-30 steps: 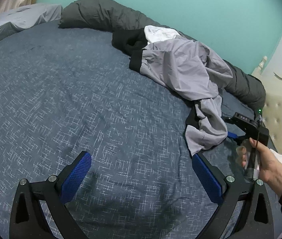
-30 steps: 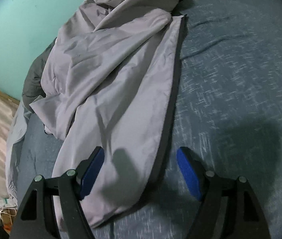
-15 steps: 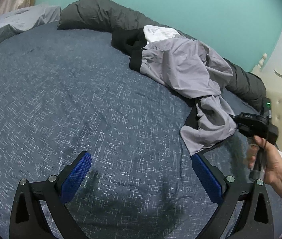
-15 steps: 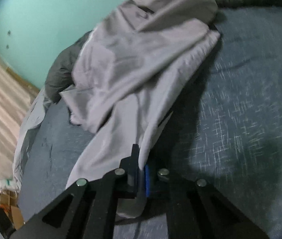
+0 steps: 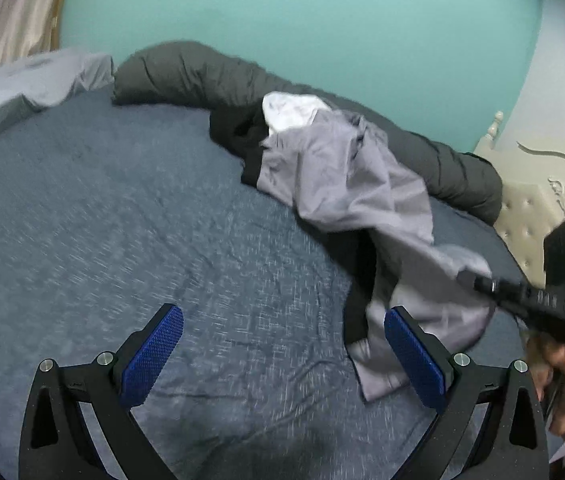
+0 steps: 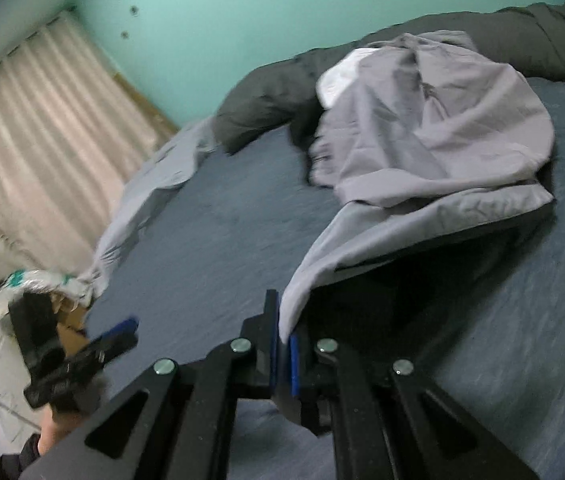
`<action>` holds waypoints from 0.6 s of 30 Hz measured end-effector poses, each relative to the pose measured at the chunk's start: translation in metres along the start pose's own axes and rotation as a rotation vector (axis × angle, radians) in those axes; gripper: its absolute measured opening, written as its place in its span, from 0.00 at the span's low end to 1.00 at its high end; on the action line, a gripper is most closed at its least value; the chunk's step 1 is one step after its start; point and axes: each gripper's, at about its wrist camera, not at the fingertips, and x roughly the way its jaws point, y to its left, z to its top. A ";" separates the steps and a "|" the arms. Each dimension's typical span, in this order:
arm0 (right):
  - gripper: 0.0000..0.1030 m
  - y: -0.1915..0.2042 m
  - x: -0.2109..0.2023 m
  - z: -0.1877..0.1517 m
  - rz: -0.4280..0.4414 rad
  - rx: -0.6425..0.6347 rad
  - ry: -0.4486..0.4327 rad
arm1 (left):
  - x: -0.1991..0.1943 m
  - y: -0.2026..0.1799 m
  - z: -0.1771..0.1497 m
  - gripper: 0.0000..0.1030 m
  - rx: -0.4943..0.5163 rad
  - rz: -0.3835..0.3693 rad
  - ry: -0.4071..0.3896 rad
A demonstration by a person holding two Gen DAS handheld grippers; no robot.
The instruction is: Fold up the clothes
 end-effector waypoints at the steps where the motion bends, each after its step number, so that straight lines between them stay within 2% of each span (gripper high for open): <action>1: 0.04 0.013 -0.005 -0.010 0.011 -0.003 0.006 | -0.011 0.000 0.002 1.00 0.004 0.003 -0.009; 7: 0.04 0.065 -0.035 -0.065 0.060 -0.015 0.033 | -0.091 0.008 0.005 1.00 0.015 0.024 -0.066; 14: 0.04 0.115 -0.023 -0.121 0.102 -0.049 0.120 | -0.143 0.005 -0.002 1.00 0.031 0.003 -0.099; 18: 0.07 0.123 -0.016 -0.133 0.036 -0.017 0.123 | -0.158 0.001 -0.006 1.00 0.056 -0.013 -0.101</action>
